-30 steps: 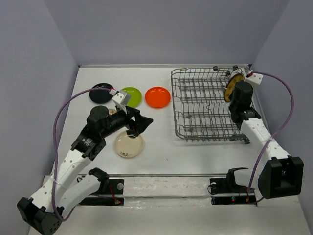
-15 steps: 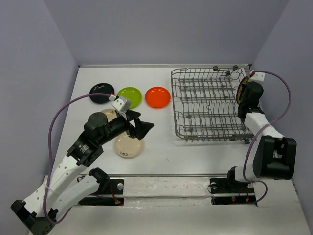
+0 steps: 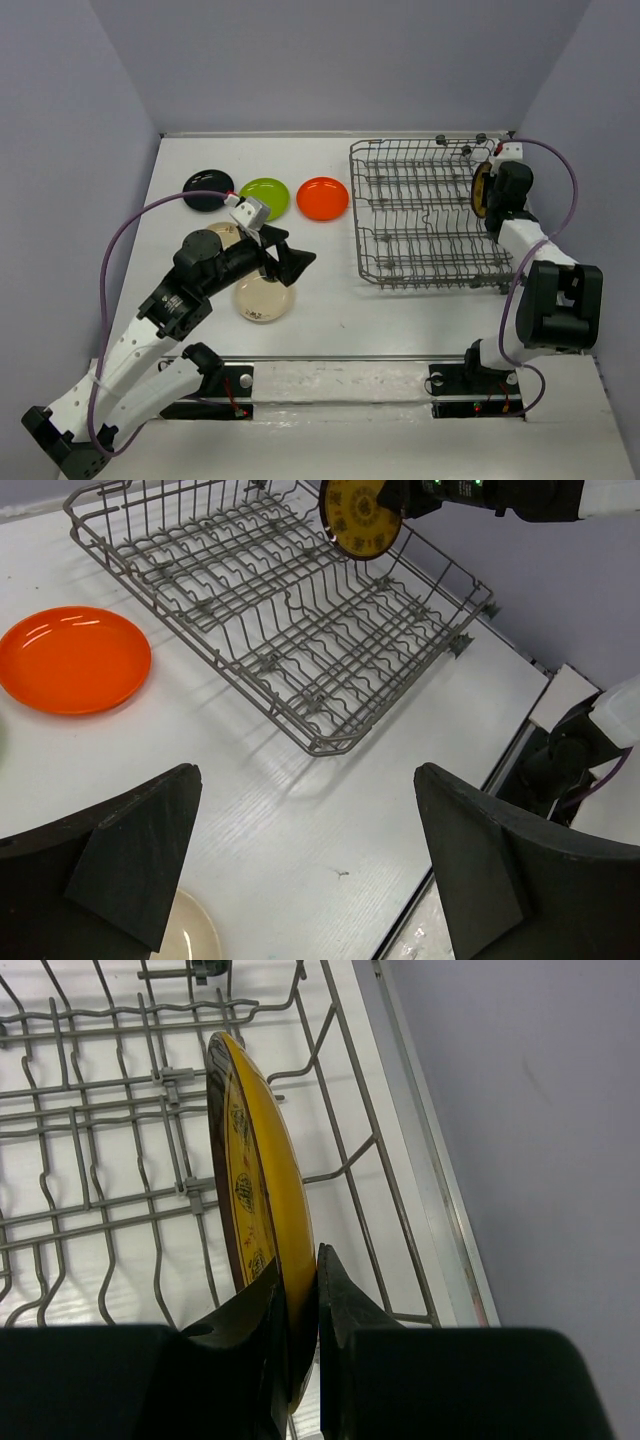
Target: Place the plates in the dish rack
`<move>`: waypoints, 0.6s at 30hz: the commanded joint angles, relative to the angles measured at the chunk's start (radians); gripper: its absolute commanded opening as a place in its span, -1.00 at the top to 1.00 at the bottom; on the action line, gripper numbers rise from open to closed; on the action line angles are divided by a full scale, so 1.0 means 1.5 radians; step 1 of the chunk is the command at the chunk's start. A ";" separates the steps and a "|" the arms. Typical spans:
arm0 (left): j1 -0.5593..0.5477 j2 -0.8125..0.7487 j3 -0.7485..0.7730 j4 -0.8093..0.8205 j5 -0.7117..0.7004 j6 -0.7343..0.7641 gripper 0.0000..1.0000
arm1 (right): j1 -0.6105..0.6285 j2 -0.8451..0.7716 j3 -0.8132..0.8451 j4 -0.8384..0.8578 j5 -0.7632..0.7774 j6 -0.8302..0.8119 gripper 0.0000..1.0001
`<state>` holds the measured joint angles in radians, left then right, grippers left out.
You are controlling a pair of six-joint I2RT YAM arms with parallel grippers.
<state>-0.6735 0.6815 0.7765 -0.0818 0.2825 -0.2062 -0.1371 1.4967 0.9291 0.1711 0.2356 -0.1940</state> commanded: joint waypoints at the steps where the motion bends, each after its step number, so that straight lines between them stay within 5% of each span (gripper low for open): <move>1: -0.004 -0.001 0.008 0.011 -0.008 0.011 -0.98 | -0.004 0.003 0.022 0.018 0.004 -0.011 0.87; 14: -0.004 0.010 0.009 0.005 -0.027 0.009 -0.98 | -0.004 0.032 0.003 0.007 -0.017 0.007 0.85; 18: -0.002 0.011 0.010 0.003 -0.041 0.005 -0.98 | -0.004 0.029 -0.006 0.006 -0.018 0.023 0.54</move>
<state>-0.6731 0.6994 0.7765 -0.0990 0.2481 -0.2066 -0.1371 1.5547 0.9268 0.1612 0.2104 -0.1825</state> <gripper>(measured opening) 0.990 0.168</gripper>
